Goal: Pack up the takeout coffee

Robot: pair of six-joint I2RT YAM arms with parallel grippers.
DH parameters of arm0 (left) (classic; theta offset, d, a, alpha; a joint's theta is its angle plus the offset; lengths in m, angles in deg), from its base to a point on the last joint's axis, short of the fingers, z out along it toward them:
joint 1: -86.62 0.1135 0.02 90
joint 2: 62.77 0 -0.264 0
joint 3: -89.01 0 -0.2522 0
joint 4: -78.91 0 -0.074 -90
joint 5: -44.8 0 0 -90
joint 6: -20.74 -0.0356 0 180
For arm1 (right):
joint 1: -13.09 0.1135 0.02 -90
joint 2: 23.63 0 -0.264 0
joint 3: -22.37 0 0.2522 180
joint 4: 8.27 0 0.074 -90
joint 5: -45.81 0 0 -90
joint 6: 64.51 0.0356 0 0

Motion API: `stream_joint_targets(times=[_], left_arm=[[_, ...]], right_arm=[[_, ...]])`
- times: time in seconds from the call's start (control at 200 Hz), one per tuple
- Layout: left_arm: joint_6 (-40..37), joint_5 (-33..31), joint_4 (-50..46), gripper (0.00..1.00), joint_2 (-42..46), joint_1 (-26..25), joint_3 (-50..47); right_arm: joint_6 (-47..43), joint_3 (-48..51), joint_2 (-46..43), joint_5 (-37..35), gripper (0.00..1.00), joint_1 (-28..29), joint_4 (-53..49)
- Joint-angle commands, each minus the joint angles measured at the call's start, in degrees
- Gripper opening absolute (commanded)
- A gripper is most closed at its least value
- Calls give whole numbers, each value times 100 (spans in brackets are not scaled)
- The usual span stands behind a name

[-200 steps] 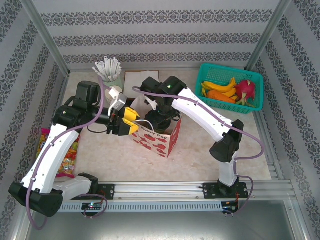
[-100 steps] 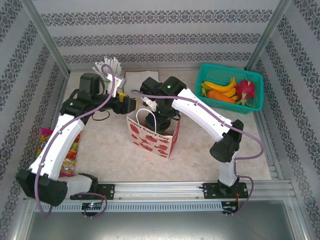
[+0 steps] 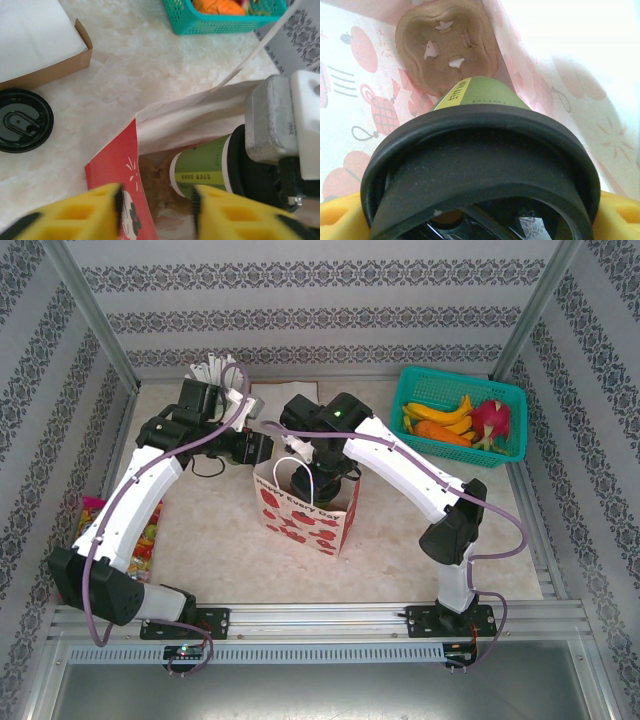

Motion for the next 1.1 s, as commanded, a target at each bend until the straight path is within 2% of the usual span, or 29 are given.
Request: stream_joint_targets(times=[0.0,0.225,0.51,0.814,1.094], left_arm=[[-150,-187,-385,26,-180,-71,231],[-171,94,-243,0,-391,-165,440],[-227,177,-393,0,-820,-222,948],[-209,-139,-304,0,-802,-194,940],[-83,28,-446,0,-1067,-50,1226]], right_arm=[[-248,-171,127,-20,53,83,-236],[-412,-238,198,47,52,161,-339],[-261,-66,211,-45,51,96,-380],[-351,705,-11,-125,50,-83,-431],[-328,932,128,22,50,-100,-216]])
